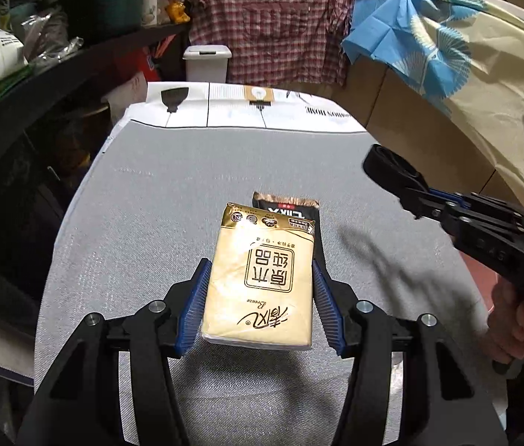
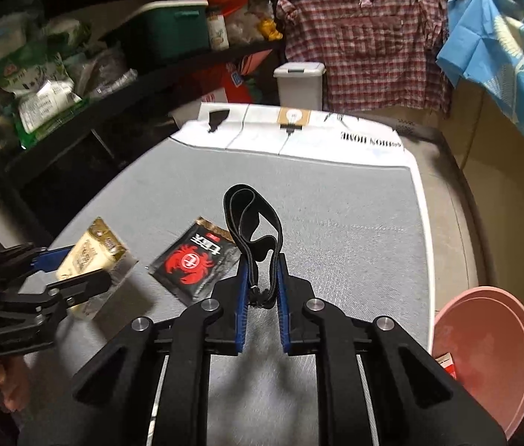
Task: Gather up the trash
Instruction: 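Carry the tissue pack over the pink bucket with the left gripper while the right carries the band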
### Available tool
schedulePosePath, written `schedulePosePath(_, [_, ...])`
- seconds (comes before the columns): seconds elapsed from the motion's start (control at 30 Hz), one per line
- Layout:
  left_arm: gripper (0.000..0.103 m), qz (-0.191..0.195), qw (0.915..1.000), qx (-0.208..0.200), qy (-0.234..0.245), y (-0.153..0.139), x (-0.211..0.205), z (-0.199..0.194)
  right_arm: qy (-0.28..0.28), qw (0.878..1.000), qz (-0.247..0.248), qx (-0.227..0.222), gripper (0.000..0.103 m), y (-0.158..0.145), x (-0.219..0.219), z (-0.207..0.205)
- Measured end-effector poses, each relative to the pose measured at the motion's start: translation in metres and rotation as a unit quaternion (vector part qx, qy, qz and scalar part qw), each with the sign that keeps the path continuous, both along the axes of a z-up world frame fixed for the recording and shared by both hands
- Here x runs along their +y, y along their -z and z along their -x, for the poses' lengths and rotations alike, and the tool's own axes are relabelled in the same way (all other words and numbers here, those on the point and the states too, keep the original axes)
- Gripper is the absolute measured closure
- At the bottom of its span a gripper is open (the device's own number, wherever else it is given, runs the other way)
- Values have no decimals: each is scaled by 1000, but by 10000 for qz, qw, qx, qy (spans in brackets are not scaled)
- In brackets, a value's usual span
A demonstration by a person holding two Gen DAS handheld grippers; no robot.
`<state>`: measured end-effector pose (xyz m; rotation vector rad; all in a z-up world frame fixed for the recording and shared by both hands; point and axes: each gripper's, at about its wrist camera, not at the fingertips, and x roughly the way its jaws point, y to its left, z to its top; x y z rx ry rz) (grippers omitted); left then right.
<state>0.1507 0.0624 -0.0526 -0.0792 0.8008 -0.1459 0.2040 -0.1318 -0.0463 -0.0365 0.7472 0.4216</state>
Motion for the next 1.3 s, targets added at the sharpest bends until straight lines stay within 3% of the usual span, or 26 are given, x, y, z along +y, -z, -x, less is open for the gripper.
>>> schedulePosePath(0.8, [50, 260, 9983, -489, 191, -47, -28, 35, 266, 9986, -237, -391, 89, -74, -60, 85])
schedulePosePath(1.3, [50, 161, 9974, -498, 490, -48, -70, 33, 909, 9944, -268, -471, 89, -59, -119, 100])
